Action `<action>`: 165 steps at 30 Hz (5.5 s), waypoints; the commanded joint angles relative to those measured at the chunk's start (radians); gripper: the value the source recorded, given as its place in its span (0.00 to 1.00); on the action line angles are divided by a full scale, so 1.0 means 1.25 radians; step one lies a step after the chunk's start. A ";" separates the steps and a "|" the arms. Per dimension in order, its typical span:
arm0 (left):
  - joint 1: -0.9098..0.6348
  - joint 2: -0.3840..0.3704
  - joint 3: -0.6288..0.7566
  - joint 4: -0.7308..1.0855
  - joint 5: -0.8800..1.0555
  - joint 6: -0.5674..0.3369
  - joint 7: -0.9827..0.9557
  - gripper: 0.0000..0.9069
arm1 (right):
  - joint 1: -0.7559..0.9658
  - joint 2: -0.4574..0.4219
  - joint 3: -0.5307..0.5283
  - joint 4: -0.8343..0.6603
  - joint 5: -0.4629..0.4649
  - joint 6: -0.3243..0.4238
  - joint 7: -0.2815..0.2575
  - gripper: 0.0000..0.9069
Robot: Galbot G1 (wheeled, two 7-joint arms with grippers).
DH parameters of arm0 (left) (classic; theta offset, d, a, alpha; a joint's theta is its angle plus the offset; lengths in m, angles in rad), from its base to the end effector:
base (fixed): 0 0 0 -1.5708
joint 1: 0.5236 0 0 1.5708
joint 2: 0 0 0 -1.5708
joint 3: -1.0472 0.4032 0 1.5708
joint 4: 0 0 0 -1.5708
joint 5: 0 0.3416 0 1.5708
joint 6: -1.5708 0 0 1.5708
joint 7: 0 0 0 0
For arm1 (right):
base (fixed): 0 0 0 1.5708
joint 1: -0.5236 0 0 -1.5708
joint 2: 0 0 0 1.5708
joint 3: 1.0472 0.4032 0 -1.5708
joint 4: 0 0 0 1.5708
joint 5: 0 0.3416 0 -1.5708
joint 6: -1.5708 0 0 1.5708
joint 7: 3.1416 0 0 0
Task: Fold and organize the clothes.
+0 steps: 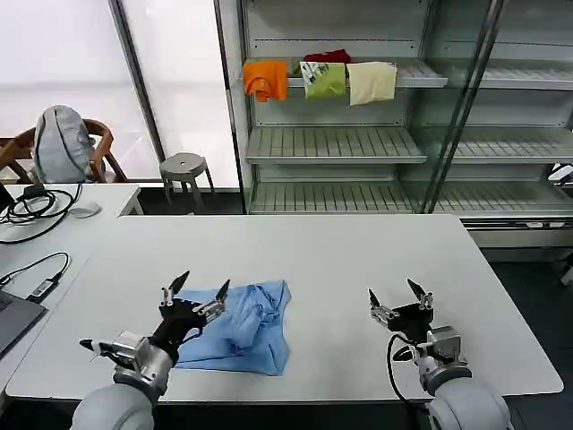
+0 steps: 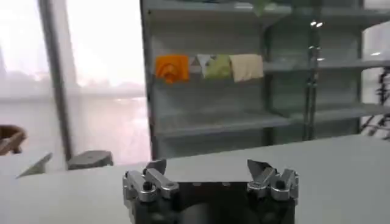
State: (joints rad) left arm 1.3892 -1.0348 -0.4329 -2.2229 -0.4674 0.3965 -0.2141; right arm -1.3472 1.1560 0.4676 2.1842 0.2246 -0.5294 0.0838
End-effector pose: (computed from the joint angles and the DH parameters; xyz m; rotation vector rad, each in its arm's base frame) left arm 0.1940 0.0789 -0.2612 -0.2535 -2.9365 -0.0996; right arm 0.2087 -0.0689 -0.2690 0.2006 -2.8712 0.2932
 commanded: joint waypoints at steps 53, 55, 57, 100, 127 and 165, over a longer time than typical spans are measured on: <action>0.026 -0.025 0.026 0.177 -0.029 0.046 -0.145 0.02 | -0.005 0.003 -0.012 0.002 -0.004 -0.005 0.003 1.00; 0.022 -0.018 0.013 0.174 -0.003 0.045 -0.131 0.02 | -0.006 0.004 -0.013 0.003 -0.004 -0.005 0.003 1.00; 0.020 -0.003 -0.013 0.167 0.035 0.041 -0.109 0.01 | -0.006 0.004 -0.012 0.004 -0.004 -0.004 0.002 1.00; -0.023 -0.078 0.229 0.021 0.433 0.074 0.181 0.01 | -0.008 0.012 0.002 0.009 -0.016 -0.001 -0.001 1.00; -0.203 -0.208 0.290 0.150 0.214 0.145 0.003 0.11 | 0.138 -0.052 0.089 -0.050 0.018 -0.018 -0.034 1.00; -0.282 -0.249 0.246 0.169 0.063 0.000 0.024 1.00 | 0.162 -0.041 0.090 -0.090 0.011 -0.015 -0.059 1.00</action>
State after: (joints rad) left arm 1.0426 -1.5008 0.0254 -1.9119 -0.3675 0.4345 -0.2323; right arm -1.1496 1.0874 0.5910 2.0770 0.2424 -0.5506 0.0101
